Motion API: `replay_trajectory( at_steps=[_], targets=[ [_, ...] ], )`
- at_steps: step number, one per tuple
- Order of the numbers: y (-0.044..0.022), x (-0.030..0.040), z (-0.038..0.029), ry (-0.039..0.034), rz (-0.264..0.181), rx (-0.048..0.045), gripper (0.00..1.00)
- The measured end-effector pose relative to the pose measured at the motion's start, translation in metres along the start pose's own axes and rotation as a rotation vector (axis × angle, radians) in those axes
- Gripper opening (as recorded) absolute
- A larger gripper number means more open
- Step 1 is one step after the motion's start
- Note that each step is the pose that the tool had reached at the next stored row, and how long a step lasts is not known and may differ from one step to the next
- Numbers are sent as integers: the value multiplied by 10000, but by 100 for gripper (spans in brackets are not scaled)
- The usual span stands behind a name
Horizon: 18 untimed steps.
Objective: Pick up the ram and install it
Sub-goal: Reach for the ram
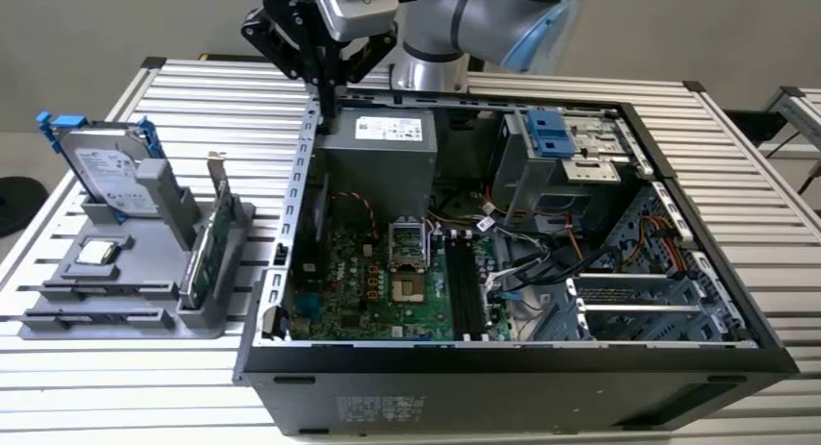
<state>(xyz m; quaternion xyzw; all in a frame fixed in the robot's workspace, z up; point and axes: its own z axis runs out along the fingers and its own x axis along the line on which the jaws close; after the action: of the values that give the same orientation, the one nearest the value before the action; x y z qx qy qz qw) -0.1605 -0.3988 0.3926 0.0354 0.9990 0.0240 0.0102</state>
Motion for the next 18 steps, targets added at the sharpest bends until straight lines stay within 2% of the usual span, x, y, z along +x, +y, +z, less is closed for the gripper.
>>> replay_trajectory(
  at_steps=[18],
  targets=[
    [-12,167,-4,0,0,0,0]
  ],
)
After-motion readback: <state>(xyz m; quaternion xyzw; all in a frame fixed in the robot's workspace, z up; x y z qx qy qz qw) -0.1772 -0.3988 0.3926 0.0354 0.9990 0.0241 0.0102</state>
